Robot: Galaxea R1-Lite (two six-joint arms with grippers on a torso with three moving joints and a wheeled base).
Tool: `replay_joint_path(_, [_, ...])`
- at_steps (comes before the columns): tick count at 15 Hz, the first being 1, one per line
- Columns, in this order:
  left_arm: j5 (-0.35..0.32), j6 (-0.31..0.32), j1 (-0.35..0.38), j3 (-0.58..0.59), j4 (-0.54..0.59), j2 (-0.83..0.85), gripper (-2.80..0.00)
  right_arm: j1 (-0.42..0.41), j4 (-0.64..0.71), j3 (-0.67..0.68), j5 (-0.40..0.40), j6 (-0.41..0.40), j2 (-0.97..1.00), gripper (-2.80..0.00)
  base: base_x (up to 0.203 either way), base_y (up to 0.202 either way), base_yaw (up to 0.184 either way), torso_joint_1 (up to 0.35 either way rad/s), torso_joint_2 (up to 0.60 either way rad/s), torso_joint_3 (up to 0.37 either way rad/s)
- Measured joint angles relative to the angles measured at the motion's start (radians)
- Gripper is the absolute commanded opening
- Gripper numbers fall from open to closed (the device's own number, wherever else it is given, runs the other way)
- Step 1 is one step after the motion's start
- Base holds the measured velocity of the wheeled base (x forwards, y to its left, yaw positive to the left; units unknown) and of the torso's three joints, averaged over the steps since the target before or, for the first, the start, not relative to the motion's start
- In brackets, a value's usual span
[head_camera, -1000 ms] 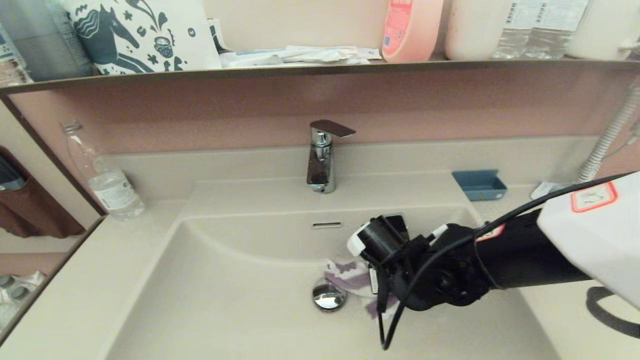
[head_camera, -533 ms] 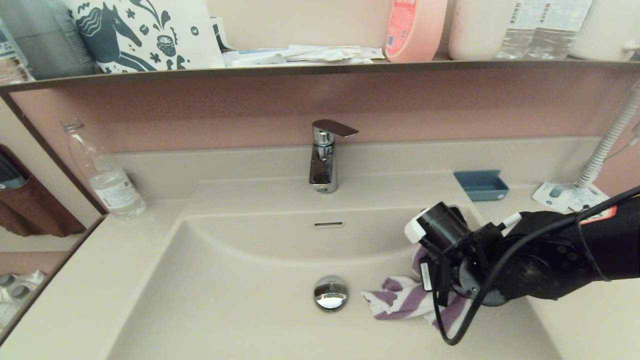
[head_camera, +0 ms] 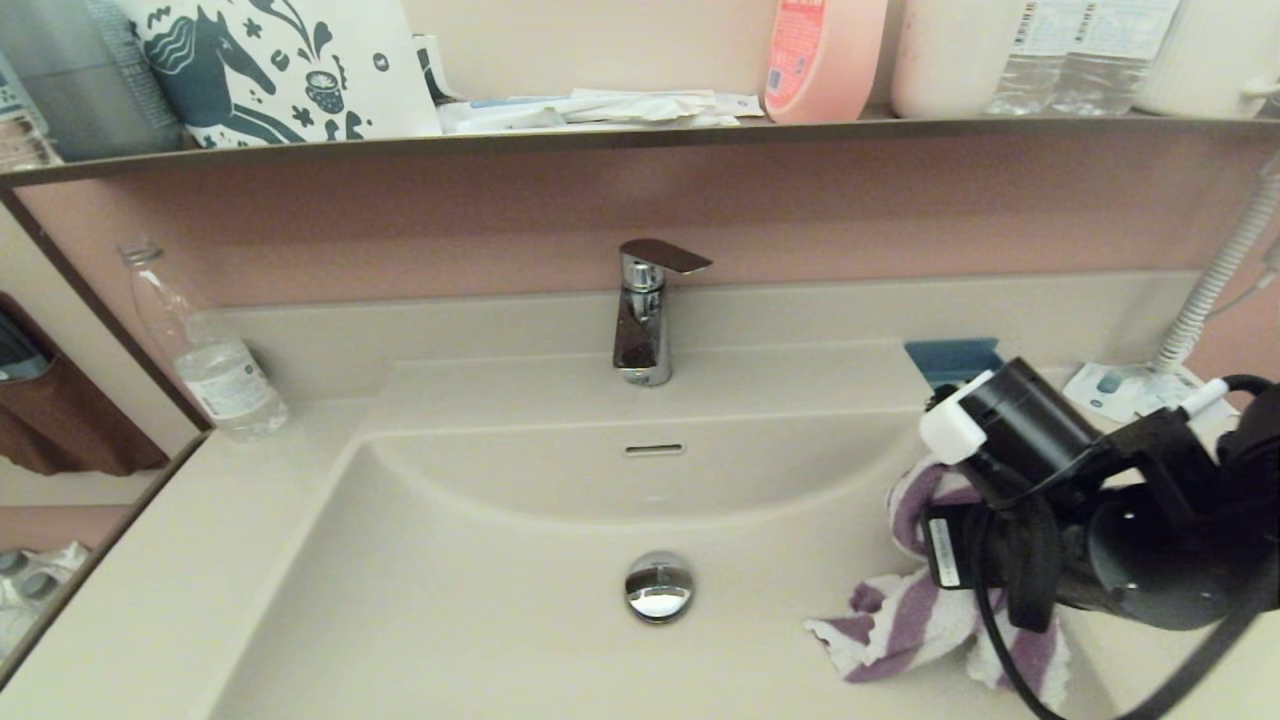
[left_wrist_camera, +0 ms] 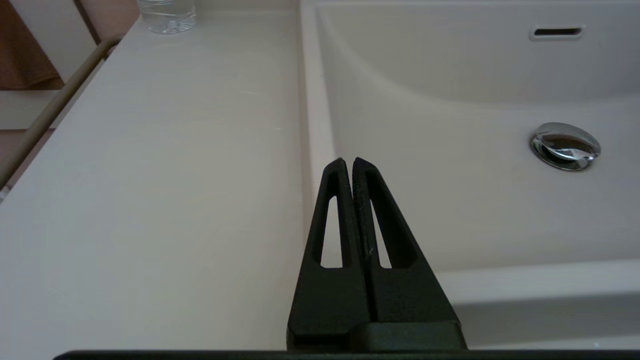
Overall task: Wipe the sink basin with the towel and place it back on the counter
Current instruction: Wipe the sink
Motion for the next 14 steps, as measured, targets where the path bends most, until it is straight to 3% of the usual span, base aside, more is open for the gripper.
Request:
replay_joint_path(3, [0.000,0.000,0.000,0.000,0.000,0.000,-2.80,0.058,0.065,-0.032,0.025,0.004,-0.113,-2.80,0.000,0.000,0.000,0.000,0.00,0.000])
replay_joint_path(9, [0.000,0.000,0.000,0.000,0.000,0.000,-2.80,0.122,0.062,-0.039,0.081,0.055,-0.195,-2.80,0.000,0.000,0.000,0.000,0.00,0.000])
replay_joint_path(12, [0.000,0.000,0.000,0.000,-0.001,0.000,-2.80,0.096,0.061,-0.046,0.076,0.042,-0.235,-2.80,0.000,0.000,0.000,0.000,0.00,0.000])
replay_joint_path(14, [0.000,0.000,0.000,0.000,0.000,0.000,-2.80,0.014,0.071,-0.047,0.073,0.007,-0.258,-2.80,0.000,0.000,0.000,0.000,0.00,0.000])
